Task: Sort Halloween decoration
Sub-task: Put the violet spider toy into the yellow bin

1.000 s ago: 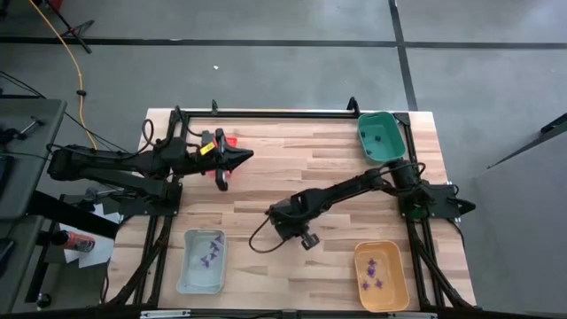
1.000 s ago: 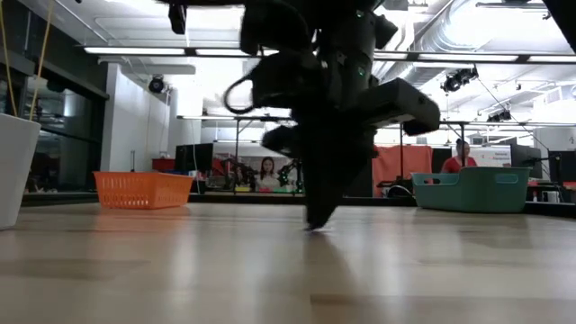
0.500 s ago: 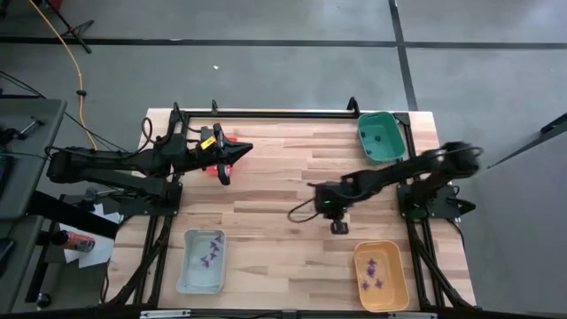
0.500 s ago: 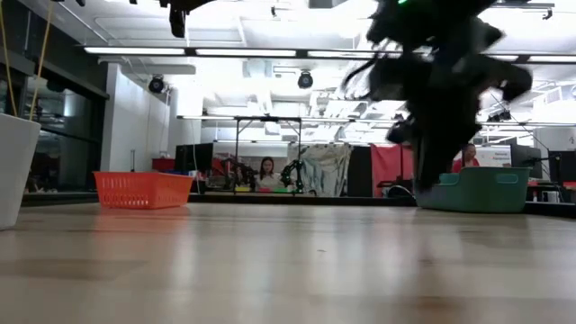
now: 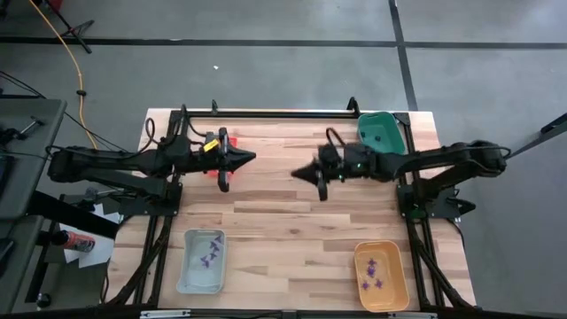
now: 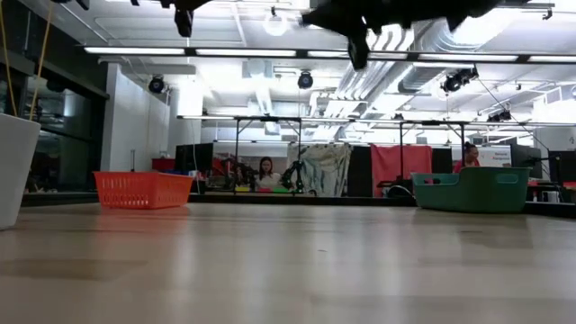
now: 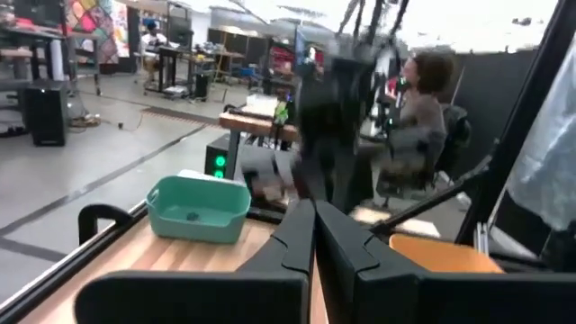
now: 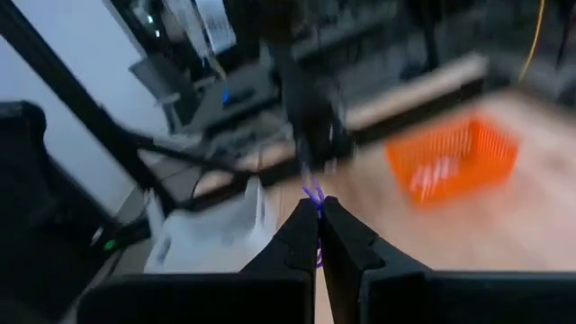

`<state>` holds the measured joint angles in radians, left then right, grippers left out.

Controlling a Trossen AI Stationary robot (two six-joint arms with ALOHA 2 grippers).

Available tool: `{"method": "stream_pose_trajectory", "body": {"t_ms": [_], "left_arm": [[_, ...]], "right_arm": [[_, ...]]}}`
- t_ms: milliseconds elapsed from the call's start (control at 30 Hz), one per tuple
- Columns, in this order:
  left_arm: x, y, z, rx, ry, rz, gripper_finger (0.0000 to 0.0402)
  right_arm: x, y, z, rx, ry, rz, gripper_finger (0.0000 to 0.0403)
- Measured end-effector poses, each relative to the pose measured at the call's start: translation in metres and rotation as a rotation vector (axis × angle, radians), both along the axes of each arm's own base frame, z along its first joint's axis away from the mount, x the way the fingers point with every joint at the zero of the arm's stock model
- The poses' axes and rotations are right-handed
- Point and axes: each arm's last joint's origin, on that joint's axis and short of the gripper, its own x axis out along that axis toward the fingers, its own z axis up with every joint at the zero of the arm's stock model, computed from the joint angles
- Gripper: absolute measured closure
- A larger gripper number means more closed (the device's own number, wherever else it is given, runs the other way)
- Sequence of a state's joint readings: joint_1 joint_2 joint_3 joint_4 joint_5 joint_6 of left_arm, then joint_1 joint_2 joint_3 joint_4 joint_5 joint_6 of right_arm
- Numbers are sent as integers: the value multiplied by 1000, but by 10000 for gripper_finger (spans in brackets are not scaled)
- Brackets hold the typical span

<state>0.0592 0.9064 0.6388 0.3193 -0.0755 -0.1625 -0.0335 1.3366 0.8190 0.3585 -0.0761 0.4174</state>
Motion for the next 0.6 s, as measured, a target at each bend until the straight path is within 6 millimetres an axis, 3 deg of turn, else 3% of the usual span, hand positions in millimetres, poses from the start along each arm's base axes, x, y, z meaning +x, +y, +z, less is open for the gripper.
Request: {"method": "stream_pose_trajectory", "body": {"t_ms": [200,600], "left_arm": [[5,0,-5,14,32,-2,401],[5,0,-5,15,29,6,402]], "right_arm": [[8,-12,48,-162,-118,-29,403],[8,-20,50,-177,-101,-39,403]]}}
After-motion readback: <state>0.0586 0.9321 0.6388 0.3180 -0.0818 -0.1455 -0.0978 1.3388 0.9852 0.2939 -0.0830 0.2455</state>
